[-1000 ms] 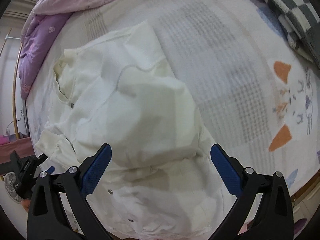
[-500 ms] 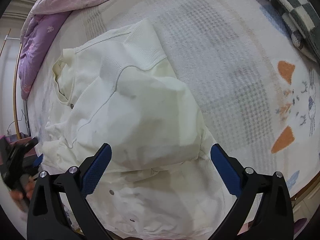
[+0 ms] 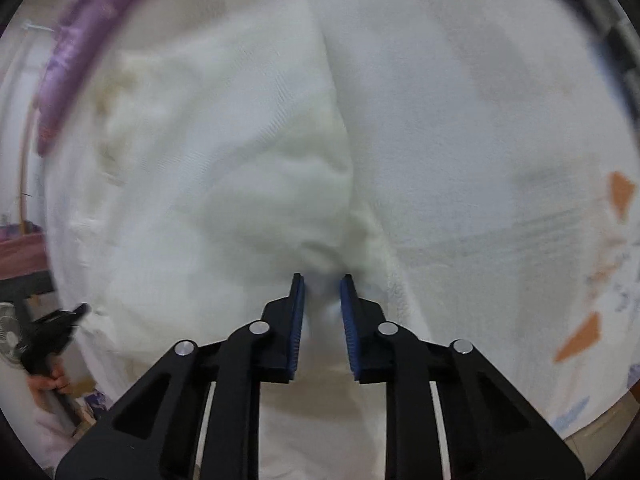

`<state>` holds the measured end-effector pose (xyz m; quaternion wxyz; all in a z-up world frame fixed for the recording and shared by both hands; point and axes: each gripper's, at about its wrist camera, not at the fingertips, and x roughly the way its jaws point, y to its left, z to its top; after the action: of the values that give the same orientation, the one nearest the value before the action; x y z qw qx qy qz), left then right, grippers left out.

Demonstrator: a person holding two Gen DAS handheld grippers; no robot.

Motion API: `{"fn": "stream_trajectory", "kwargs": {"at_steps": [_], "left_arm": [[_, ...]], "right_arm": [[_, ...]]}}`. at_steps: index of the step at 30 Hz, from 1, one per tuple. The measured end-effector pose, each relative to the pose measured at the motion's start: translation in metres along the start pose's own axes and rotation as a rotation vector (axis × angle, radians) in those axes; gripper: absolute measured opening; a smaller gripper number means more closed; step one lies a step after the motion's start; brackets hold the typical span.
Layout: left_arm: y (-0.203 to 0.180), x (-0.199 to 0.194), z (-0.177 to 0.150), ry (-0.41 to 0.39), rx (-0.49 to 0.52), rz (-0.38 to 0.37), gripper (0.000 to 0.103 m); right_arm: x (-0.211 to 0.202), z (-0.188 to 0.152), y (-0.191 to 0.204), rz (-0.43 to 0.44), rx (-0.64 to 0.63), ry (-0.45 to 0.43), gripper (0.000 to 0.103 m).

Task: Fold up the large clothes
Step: 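Grasp the jacket hem with the left tool while the right tool smooths the body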

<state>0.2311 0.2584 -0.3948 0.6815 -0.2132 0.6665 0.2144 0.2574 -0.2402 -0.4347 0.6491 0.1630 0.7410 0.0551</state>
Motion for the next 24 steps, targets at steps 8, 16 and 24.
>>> {"fn": "stream_trajectory", "kwargs": {"at_steps": [8, 16, 24], "left_arm": [[-0.037, 0.009, 0.006, 0.005, 0.075, 0.037, 0.009], [-0.047, 0.01, 0.02, 0.007, 0.108, -0.02, 0.009], [-0.035, 0.008, 0.006, 0.039, 0.176, 0.009, 0.012]], "right_arm": [[-0.029, 0.05, 0.021, -0.081, -0.034, -0.084, 0.011], [0.006, 0.165, 0.018, -0.136, 0.009, 0.074, 0.009], [0.016, 0.019, -0.02, -0.179, -0.006, 0.345, 0.009]]}}
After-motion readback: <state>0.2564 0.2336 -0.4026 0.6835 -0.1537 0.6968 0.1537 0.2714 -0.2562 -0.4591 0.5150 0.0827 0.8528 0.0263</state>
